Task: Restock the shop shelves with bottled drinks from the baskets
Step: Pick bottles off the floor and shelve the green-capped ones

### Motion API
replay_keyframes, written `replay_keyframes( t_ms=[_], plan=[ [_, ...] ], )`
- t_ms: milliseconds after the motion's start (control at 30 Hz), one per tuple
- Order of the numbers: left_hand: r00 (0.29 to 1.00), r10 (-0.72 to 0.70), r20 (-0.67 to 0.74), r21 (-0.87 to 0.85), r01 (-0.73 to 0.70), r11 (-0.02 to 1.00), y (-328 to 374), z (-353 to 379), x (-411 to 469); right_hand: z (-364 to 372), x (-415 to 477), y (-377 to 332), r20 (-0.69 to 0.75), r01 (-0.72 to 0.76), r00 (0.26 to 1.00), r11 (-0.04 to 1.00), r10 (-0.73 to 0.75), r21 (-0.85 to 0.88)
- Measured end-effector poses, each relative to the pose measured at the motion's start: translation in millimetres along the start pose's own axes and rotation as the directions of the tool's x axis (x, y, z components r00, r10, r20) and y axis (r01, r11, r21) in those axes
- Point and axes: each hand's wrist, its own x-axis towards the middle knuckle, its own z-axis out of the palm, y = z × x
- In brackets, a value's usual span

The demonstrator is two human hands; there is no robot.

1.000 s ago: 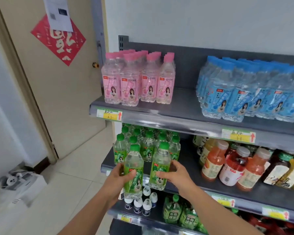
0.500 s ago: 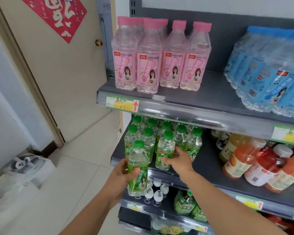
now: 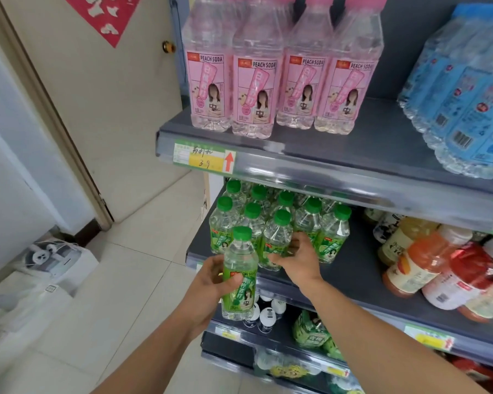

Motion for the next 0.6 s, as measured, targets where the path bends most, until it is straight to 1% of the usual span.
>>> replay_keyframes(
  t_ms=[67, 100, 133, 167, 200, 233, 267, 333, 367, 400, 467, 600],
  plan=[
    [1.000, -0.001, 0.018, 0.003, 0.000, 1.000, 1, 6, 3, -1, -3, 1, -0.043, 0.013, 0.999, 0.997, -0.016, -0.071],
    [1.000, 0.002, 0.028, 0.001, -0.002, 1.000, 1, 10, 4, -2, -6, 0, -0.095, 0.020, 0.995, 0.995, -0.029, -0.096],
    [0.999, 0.006, 0.035, -0.001, -0.006, 1.000, 2, 14, 5, -4, -12, -2, -0.155, 0.041, 0.987, 0.996, -0.053, -0.078],
    [0.999, 0.013, 0.045, -0.003, -0.013, 1.000, 4, 18, 6, -7, -20, -6, -0.189, 0.073, 0.979, 0.997, -0.070, 0.008],
    [0.999, 0.017, 0.050, -0.002, -0.017, 1.000, 5, 22, 7, -12, -29, -13, -0.179, 0.098, 0.981, 0.985, -0.072, 0.145],
    [0.998, 0.020, 0.060, 0.004, -0.020, 1.000, 7, 27, 8, -16, -38, -22, -0.117, 0.111, 0.990, 0.959, -0.083, 0.260],
    [0.997, 0.024, 0.070, 0.014, -0.025, 1.000, 9, 32, 9, -21, -44, -30, -0.001, 0.112, 0.993, 0.943, -0.118, 0.312],
    [0.995, 0.027, 0.094, 0.035, -0.031, 0.999, 12, 41, 10, -32, -54, -43, 0.225, 0.139, 0.956, 0.967, -0.186, 0.212],
    [0.994, 0.026, 0.102, 0.045, -0.031, 0.999, 13, 45, 10, -36, -55, -45, 0.278, 0.159, 0.941, 0.977, -0.193, 0.141],
    [0.993, 0.027, 0.113, 0.054, -0.034, 0.998, 15, 49, 11, -40, -54, -46, 0.285, 0.171, 0.939, 0.980, -0.195, 0.106],
    [0.991, 0.041, 0.131, 0.090, -0.053, 0.994, 19, 56, 12, -49, -49, -43, 0.249, 0.184, 0.949, 0.981, -0.193, 0.057],
    [0.986, 0.080, 0.149, 0.265, -0.117, 0.957, 27, 62, 14, -65, -46, -32, 0.141, 0.209, 0.967, 0.977, -0.212, 0.033]
  ],
)
